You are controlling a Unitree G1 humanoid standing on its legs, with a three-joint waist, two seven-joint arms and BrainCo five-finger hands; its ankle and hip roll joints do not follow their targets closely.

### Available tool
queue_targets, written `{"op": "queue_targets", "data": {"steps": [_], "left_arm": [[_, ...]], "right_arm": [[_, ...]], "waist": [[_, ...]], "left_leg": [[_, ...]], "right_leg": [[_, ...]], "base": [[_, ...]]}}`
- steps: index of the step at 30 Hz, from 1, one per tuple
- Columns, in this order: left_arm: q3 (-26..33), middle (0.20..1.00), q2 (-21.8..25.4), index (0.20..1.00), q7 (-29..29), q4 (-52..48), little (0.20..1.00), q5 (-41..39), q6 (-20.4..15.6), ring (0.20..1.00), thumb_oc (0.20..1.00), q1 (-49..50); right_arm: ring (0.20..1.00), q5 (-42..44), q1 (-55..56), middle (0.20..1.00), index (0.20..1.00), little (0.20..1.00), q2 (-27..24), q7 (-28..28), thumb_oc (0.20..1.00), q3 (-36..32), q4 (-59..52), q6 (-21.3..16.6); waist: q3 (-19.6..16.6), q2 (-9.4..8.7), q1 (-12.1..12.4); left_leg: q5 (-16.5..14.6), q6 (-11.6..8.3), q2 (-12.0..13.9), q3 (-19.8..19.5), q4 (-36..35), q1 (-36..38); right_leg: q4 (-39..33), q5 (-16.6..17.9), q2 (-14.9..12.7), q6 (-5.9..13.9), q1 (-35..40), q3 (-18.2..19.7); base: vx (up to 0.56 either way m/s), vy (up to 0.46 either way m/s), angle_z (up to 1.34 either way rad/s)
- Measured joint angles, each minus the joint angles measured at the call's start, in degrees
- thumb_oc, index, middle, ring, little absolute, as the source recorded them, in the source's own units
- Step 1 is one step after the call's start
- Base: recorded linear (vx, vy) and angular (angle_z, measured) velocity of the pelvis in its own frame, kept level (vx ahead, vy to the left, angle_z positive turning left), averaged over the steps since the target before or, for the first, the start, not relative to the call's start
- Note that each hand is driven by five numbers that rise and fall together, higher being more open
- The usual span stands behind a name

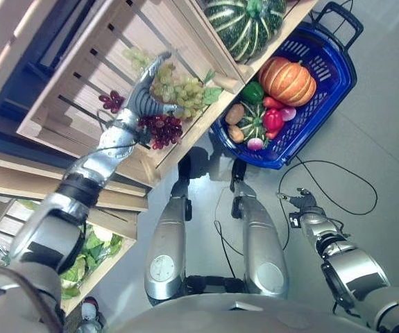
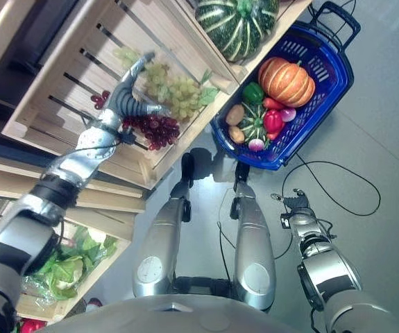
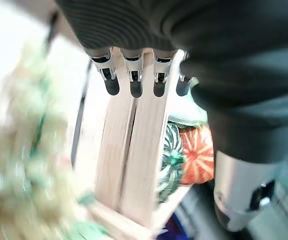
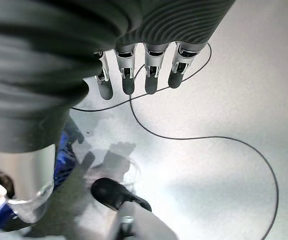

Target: Pick up fruits and vegetables into the basket

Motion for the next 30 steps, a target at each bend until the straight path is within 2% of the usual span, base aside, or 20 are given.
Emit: {"op": "queue_targets", "data": {"steps": [4, 8, 14, 17, 24, 30], "left_arm": [[-7.2, 1.000, 3.6, 1.000, 6.9, 6.2, 1.000, 13.0, 3.8, 1.000, 1.000, -6.9], [-12.7, 1.000, 3.9, 1.000, 11.0, 10.5, 1.000, 21.3, 6.2, 1.000, 1.000, -12.1], [-18.2, 1.000, 3.3, 1.000, 13.0, 17.1, 1.000, 29.4, 8.8, 1.000, 1.000, -15.2], [-20.0, 1.000, 2.3, 1.000, 12.2, 20.6, 1.000, 31.1, 10.1, 1.000, 1.000, -17.2], [-22.3, 1.000, 0.2, 1.000, 6.0, 27.3, 1.000, 32.8, 12.4, 1.000, 1.000, -18.4], [-22.4, 1.000, -1.6, 1.000, 1.7, 30.0, 1.000, 33.2, 14.3, 1.000, 1.000, -19.6]], "right_arm": [[1.000, 0.6, -2.1, 1.000, 1.000, 1.000, 0.0, 0.2, 1.000, 2.0, -0.5, 0.0], [1.000, 0.5, -2.9, 1.000, 1.000, 1.000, -0.1, 0.4, 1.000, 2.6, -0.9, 0.3], [1.000, 0.3, -5.4, 1.000, 1.000, 1.000, -0.3, 0.4, 1.000, 3.9, -1.0, 0.8], [1.000, 0.1, -6.6, 1.000, 1.000, 1.000, -0.3, 0.4, 1.000, 4.7, -1.0, 1.4], [1.000, -0.1, -9.3, 1.000, 1.000, 1.000, -0.4, 0.4, 1.000, 5.1, -1.0, 2.8], [1.000, -0.2, -10.3, 1.000, 1.000, 1.000, -0.9, 0.4, 1.000, 5.9, -1.0, 2.8]], "waist": [[0.3, -0.46, -1.9], [0.4, -0.65, -3.1], [0.4, -0.68, -5.3], [0.4, -0.69, -5.7], [0.3, -0.86, -7.4], [0.4, -1.17, -8.1]], "left_leg": [[0.1, 0.09, -0.1, 0.9, 0.5, -1.2], [0.0, 0.10, -0.1, 1.5, 0.8, -1.2], [-0.3, 0.32, -0.1, 2.5, 1.1, -1.8], [-0.4, 0.41, -0.1, 2.8, 2.0, -3.3], [-0.9, 0.47, -0.1, 3.7, 2.9, -4.6], [-1.6, 0.51, 0.0, 3.7, 5.0, -7.5]], "right_leg": [[1.1, 0.0, -0.2, 0.02, -1.9, 0.7], [1.4, 0.0, -0.1, 0.02, -2.2, 1.4], [1.8, 0.0, -0.1, 0.05, -3.5, 2.3], [2.5, 0.0, 0.0, 0.03, -5.0, 2.5], [3.5, -0.2, 0.0, 0.06, -6.9, 3.7], [4.3, -0.2, 0.3, 0.06, -9.3, 4.2]], "base": [[0.00, 0.065, -0.09], [0.01, 0.064, -0.07], [0.00, 0.057, -0.09], [0.01, 0.043, -0.03], [0.00, 0.022, -0.07], [0.00, 0.010, -0.02]]}}
